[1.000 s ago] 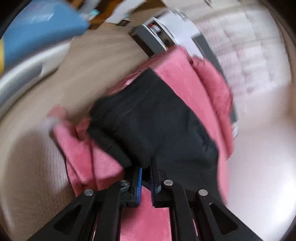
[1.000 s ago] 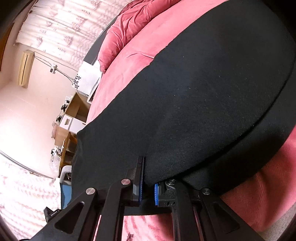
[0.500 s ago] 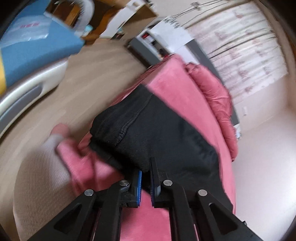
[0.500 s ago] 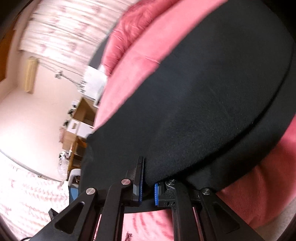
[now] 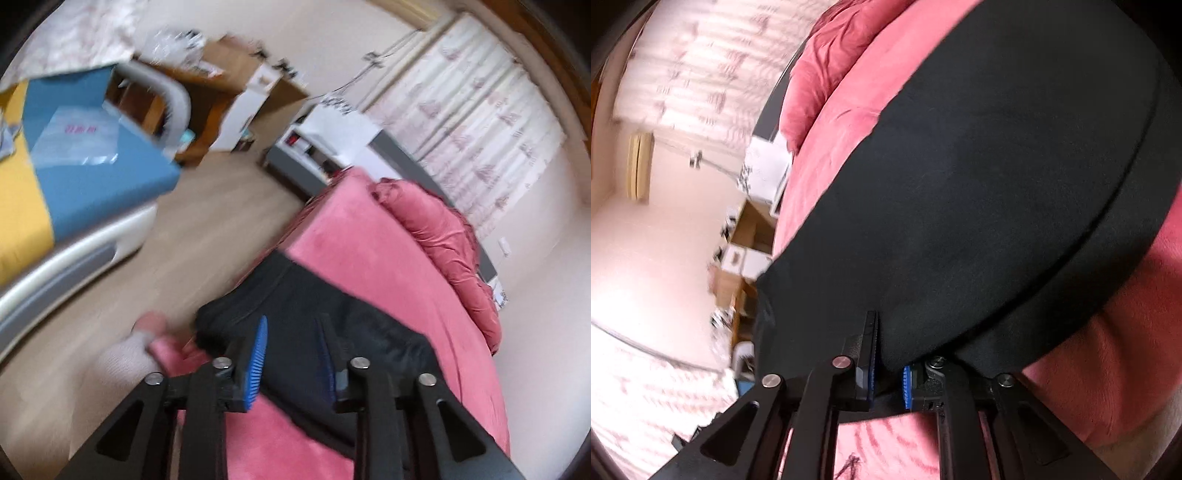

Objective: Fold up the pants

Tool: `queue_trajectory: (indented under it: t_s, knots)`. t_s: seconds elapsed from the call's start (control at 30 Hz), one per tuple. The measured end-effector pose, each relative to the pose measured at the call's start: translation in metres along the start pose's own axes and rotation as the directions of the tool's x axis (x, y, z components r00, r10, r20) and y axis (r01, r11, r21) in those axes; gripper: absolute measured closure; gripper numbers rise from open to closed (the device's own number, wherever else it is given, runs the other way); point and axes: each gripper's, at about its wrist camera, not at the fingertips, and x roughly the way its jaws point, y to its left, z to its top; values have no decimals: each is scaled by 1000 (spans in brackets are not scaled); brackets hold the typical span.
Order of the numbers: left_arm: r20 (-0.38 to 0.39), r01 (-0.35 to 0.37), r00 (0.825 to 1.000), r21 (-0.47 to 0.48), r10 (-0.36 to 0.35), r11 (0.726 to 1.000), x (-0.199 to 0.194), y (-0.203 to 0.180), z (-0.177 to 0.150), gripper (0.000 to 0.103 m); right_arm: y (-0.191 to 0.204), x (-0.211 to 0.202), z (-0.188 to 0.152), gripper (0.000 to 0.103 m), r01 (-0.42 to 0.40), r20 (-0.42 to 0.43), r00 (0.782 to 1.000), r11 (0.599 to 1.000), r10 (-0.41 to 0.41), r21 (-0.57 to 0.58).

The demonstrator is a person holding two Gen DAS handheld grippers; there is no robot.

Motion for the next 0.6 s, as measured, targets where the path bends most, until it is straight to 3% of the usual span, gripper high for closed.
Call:
queue_trajectory:
  t_s: [0.1, 0.23, 0.43, 0.6]
  knots:
    - [-54, 54, 997, 135, -47, 989, 12, -32, -4, 71, -6, -14, 8, 75, -16, 74, 997, 999, 13, 35]
    - [-208, 135, 975, 285, -76, 949, 58, -78, -26, 71, -15, -43, 30, 61, -16, 190, 982, 998, 5, 58]
    - [-395, 208, 918, 385, -43, 899, 111, -115, -65, 71, -59, -96, 92, 61, -6, 348, 936, 985, -55, 172]
    - [-435, 157, 899, 428, 51, 890, 123, -113, -87, 71, -99, -126, 133, 62, 14, 407, 905, 965, -124, 263]
